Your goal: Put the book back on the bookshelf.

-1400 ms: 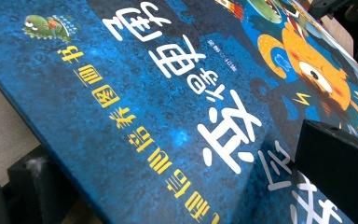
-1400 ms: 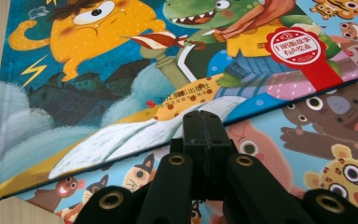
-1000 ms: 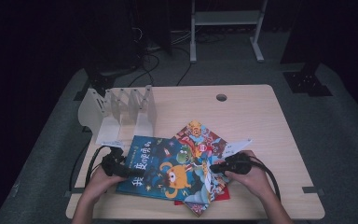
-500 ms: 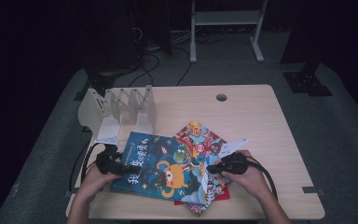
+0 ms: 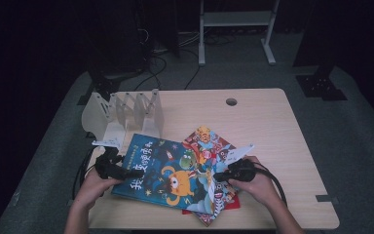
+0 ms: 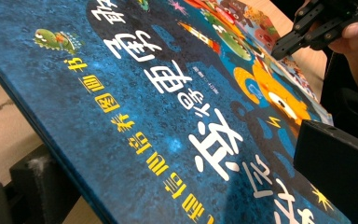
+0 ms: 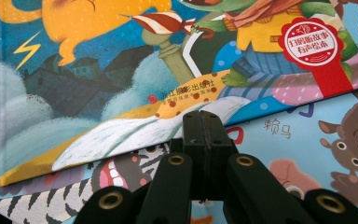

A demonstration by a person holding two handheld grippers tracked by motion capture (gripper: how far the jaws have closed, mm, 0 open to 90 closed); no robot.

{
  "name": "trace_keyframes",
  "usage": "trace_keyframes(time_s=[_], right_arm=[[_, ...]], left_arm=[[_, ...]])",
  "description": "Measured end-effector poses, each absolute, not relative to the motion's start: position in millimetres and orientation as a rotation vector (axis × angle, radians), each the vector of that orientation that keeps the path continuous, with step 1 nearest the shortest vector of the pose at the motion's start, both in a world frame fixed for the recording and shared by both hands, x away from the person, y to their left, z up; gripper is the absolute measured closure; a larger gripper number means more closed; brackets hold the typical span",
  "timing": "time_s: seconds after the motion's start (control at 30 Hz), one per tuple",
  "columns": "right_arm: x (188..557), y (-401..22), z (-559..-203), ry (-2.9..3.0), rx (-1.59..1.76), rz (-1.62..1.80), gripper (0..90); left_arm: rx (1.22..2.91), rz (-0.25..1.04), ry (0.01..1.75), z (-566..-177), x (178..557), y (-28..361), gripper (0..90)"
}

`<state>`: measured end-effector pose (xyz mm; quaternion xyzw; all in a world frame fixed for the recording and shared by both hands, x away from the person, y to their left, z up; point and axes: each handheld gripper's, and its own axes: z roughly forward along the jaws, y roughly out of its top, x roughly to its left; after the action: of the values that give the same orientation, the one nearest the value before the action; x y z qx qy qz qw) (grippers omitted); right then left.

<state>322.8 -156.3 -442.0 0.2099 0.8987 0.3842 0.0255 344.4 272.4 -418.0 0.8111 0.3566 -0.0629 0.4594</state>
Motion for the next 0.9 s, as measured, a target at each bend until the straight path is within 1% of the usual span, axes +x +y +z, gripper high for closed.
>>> trace_keyframes(time_s=[0.37, 0.9], right_arm=[[326, -154, -443, 2.796, 0.634, 1.222, 88.9], [331, -141, -443, 2.827, 0.599, 1.226, 88.1]], left_arm=[[2.009, -0.155, 0.882, -401, 349, 272, 0.0], [2.061, -0.102, 0.822, -361, 352, 270, 0.0]])
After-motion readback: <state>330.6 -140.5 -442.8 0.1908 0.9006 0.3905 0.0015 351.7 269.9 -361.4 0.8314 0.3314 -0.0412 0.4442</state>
